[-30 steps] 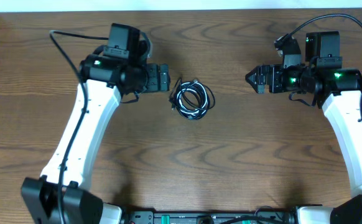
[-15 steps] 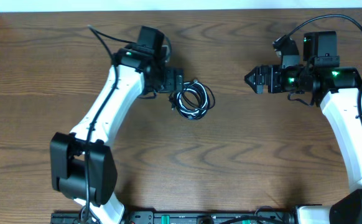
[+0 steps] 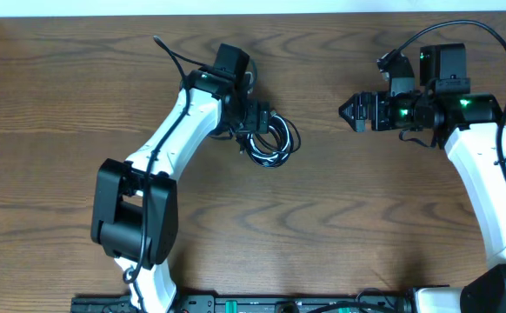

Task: Untangle cables
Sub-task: 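Raise both arms and move grippers toward the black-white cable bundle, then lower the left gripper onto the cable bundle and grasp a black cable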

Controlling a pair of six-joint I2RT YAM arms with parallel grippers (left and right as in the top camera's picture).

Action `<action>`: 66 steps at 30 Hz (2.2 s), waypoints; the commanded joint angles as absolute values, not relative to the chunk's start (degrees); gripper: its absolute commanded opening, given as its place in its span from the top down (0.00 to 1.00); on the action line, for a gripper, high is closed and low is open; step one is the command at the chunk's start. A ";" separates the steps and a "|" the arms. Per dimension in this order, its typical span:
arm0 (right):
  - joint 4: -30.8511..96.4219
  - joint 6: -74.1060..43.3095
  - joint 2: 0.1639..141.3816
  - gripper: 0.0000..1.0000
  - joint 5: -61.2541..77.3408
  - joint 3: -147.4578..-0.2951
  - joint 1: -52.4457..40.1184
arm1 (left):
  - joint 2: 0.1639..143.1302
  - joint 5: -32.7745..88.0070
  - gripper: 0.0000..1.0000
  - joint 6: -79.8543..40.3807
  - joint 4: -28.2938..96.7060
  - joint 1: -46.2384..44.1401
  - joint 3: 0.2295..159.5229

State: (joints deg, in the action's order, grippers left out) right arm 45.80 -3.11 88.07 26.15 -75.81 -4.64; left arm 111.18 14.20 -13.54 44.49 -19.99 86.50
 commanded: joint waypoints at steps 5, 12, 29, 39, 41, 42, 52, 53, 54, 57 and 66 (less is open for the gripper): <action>45.89 -3.79 88.31 0.01 26.48 -76.66 -4.99 | 113.08 13.43 0.07 -13.85 43.38 -19.86 86.46; 45.87 -3.79 88.31 0.01 26.46 -76.64 -4.99 | 113.23 13.43 0.08 -13.85 41.85 -19.86 86.46; 45.87 -3.75 88.31 0.01 25.41 -76.25 -5.37 | 117.03 13.43 0.09 -13.87 39.05 -19.86 86.46; 45.84 -3.75 88.31 0.01 24.34 -76.23 -5.34 | 119.31 13.45 0.12 -13.87 35.53 -20.64 86.46; 45.71 -3.75 88.31 0.01 24.36 -76.23 -5.37 | 119.98 13.45 0.13 -13.87 35.00 -21.04 86.46; 45.69 -3.75 88.31 0.01 24.34 -76.23 -5.37 | 120.27 13.45 0.13 -13.89 34.76 -21.26 86.46; 45.69 -3.75 88.31 0.01 24.34 -76.23 -5.37 | 120.55 13.43 0.30 -13.87 33.15 -22.26 86.46; 45.69 -3.77 88.31 0.01 24.34 -76.23 -5.34 | 120.55 13.41 0.31 -13.85 33.15 -22.26 86.46; 45.69 -3.75 88.31 0.01 24.34 -76.23 -5.34 | 120.55 13.41 0.32 -13.85 33.15 -22.26 86.46; 45.67 -3.75 88.31 0.01 24.34 -76.23 -5.37 | 120.55 13.26 0.33 -13.82 33.19 -22.26 86.48; 45.60 -3.73 88.31 0.01 24.32 -76.23 -5.34 | 116.81 12.78 0.37 -13.41 36.51 -21.15 87.24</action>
